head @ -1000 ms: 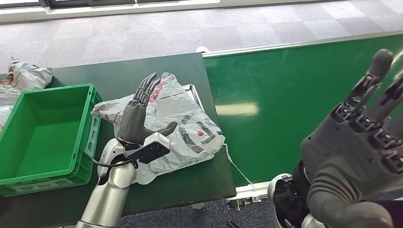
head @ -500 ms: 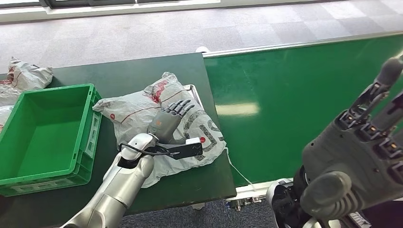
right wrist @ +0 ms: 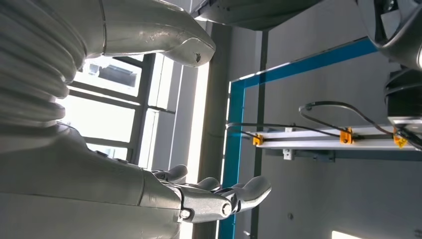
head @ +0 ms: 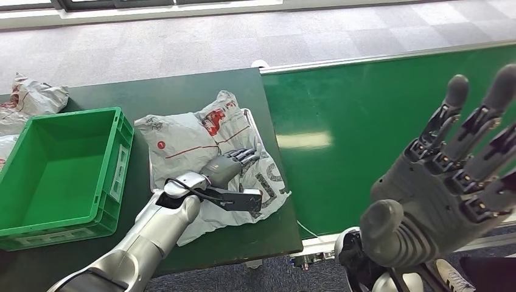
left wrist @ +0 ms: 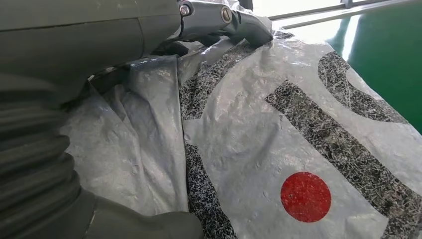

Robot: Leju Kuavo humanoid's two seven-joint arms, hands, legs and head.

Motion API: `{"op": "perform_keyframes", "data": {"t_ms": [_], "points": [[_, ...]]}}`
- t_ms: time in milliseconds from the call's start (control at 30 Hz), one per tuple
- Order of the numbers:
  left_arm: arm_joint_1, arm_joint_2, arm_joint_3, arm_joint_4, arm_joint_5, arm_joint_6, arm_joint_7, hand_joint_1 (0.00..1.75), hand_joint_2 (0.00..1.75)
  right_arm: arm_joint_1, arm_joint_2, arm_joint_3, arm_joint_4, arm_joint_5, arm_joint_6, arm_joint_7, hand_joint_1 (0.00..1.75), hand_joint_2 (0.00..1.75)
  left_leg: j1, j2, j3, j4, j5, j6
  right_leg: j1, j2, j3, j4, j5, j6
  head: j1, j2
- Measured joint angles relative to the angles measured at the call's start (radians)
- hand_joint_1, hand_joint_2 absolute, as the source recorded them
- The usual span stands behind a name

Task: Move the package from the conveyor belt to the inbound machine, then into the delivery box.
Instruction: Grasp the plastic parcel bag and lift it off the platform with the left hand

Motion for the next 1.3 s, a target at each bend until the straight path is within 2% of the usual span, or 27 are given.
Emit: {"op": "perform_keyframes", "data": {"t_ms": [67, 100, 533, 600, 767, 1067, 1200, 1300], "points": [[-0.005, 0.001, -0.002, 0.007, 0.003, -0.003, -0.004, 1.63, 1.75, -0.001, -0.003, 0.003, 0.003, 0.003, -0.006, 0.000, 0.00, 1.75, 0.000, 0.000, 0.000, 0.000, 0.000, 0.000, 0.000, 0.000, 0.000, 0.000, 0.000, 0.000, 0.000, 0.000], [-0.007, 0.001, -0.003, 0.011, 0.005, -0.006, -0.009, 1.75, 1.75, -0.002, -0.004, 0.004, 0.004, 0.006, -0.011, 0.000, 0.00, 1.75, 0.000, 0.000, 0.000, 0.000, 0.000, 0.000, 0.000, 0.000, 0.000, 0.000, 0.000, 0.000, 0.000, 0.000], [-0.048, 0.004, -0.005, 0.020, 0.064, -0.019, -0.049, 1.75, 1.75, -0.008, -0.028, 0.024, 0.009, 0.035, -0.046, 0.000, 0.00, 1.75, 0.000, -0.001, 0.000, 0.000, 0.000, 0.000, 0.000, 0.000, 0.000, 0.000, 0.000, 0.000, 0.000, 0.000], [-0.050, 0.005, -0.005, 0.017, 0.088, -0.022, -0.075, 1.75, 1.75, -0.008, -0.029, 0.024, 0.013, 0.034, -0.044, 0.000, 0.00, 1.75, 0.000, -0.001, 0.000, 0.000, 0.000, 0.000, 0.000, 0.000, 0.000, 0.000, 0.000, 0.000, 0.000, 0.000], [-0.035, 0.012, -0.005, -0.012, 0.180, -0.069, -0.199, 1.75, 1.75, -0.009, -0.030, 0.024, 0.026, 0.031, -0.031, 0.000, 0.00, 1.75, 0.000, -0.001, 0.000, 0.000, 0.000, 0.000, 0.000, -0.001, 0.000, 0.000, 0.000, 0.000, 0.000, 0.000], [-0.020, 0.020, -0.005, -0.039, 0.208, -0.091, -0.235, 1.75, 1.75, -0.009, -0.030, 0.024, 0.039, 0.029, -0.028, 0.000, 0.00, 1.75, 0.000, -0.001, 0.000, 0.000, 0.000, 0.000, 0.000, -0.001, 0.000, 0.000, 0.000, 0.000, 0.000, 0.000], [0.010, 0.032, -0.004, -0.104, 0.332, -0.182, -0.329, 1.75, 1.75, -0.008, -0.030, 0.024, 0.043, 0.027, -0.020, 0.000, 0.00, 1.75, 0.000, -0.001, -0.001, 0.000, 0.000, 0.000, 0.000, -0.001, 0.000, 0.000, 0.000, 0.000, 0.000, 0.000], [0.053, 0.051, -0.004, -0.219, 0.549, -0.233, -0.355, 1.75, 1.75, -0.006, -0.029, 0.024, 0.047, 0.027, -0.022, 0.000, 0.00, 1.75, 0.000, -0.001, -0.001, 0.000, 0.000, 0.000, 0.000, 0.000, -0.001, 0.000, 0.000, 0.000, 0.000, 0.000]]}}
